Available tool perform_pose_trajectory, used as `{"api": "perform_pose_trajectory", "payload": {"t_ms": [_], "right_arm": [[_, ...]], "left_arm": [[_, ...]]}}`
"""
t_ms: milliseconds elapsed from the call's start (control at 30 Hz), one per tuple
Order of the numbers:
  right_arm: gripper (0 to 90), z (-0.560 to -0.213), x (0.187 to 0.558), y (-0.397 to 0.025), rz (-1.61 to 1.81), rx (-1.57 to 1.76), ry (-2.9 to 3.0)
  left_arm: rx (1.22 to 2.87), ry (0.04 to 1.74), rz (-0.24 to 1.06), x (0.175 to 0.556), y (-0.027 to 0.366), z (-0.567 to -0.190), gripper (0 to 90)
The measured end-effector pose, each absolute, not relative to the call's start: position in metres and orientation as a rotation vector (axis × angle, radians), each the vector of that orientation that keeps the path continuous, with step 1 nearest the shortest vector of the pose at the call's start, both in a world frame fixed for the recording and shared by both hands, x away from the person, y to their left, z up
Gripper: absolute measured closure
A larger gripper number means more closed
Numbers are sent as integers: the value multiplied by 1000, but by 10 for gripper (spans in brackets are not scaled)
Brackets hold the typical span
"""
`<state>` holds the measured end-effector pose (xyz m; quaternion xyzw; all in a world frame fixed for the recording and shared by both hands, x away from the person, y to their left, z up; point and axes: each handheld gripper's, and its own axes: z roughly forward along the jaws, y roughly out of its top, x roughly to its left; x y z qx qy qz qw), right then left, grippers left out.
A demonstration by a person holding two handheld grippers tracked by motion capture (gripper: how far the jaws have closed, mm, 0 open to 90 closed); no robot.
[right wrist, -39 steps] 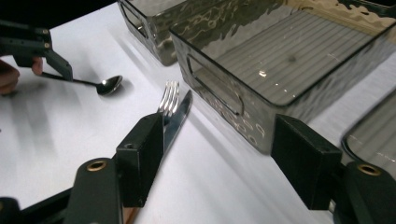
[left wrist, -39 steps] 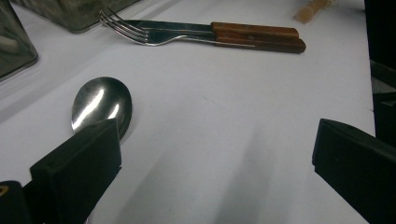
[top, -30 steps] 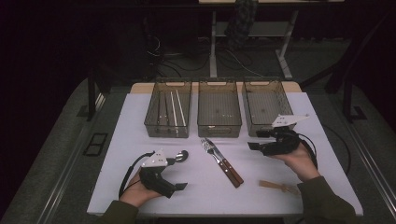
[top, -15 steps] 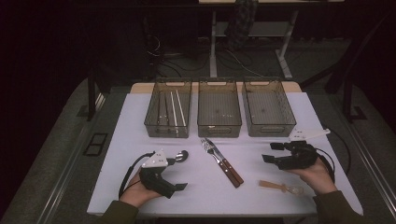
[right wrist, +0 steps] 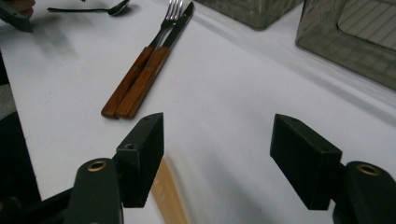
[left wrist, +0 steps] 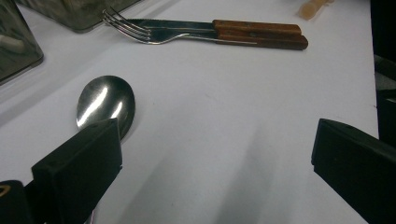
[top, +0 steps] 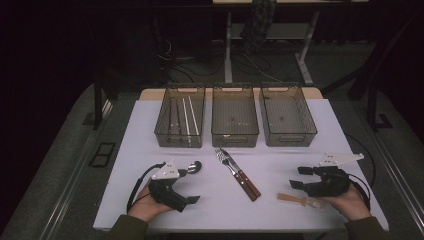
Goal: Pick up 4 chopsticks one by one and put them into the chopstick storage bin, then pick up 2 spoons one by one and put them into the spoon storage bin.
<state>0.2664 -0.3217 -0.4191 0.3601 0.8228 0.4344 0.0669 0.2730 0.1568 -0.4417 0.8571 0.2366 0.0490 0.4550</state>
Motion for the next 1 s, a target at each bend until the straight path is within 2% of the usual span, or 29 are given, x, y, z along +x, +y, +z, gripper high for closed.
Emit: {"api": "perform_pose_trajectory", "payload": {"t_ms": [300,567,1000], "right_arm": [[355,-427,247,-347,1296,1131,2485],[472,-432,240,-359,1260,1153,2554],[532,-439,240,-345,1197,1039,2666]], "left_arm": [[2120,582,123,273,156,-442,1],[2117,586,121,273,157,-442,2],[2124,580,120,273,154,-442,2]]}}
